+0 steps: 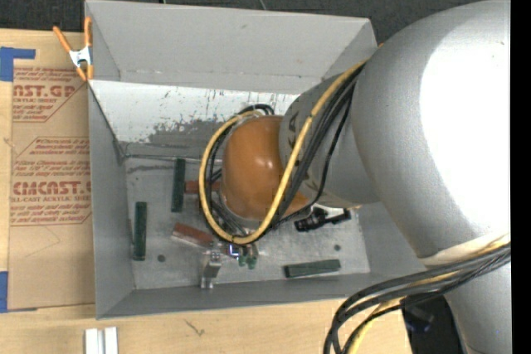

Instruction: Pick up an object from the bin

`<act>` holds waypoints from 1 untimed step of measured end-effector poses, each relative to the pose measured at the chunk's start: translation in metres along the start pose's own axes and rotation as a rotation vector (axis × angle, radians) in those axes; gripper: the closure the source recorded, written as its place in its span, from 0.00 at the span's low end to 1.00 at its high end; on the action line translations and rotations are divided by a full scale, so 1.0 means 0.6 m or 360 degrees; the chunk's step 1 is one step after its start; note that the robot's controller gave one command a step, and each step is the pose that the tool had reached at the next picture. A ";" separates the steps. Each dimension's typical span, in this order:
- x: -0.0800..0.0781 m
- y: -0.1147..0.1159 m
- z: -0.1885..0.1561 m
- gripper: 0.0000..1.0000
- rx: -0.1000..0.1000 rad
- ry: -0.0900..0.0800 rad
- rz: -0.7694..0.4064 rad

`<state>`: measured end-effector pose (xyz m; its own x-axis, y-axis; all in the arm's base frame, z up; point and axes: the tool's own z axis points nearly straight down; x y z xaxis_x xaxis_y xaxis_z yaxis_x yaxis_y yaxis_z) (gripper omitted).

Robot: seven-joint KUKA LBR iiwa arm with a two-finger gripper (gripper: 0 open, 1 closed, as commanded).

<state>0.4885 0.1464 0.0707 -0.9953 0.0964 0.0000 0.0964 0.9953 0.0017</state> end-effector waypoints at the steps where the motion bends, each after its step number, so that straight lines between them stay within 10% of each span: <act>1: 0.004 0.014 -0.003 1.00 -0.0001 0.0011 0.0177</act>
Offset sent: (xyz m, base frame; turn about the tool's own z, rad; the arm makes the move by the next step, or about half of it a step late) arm 0.0000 0.0000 0.0000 0.0000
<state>0.4870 0.1551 0.0725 -0.9785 0.2062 0.0069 0.2062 0.9785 0.0018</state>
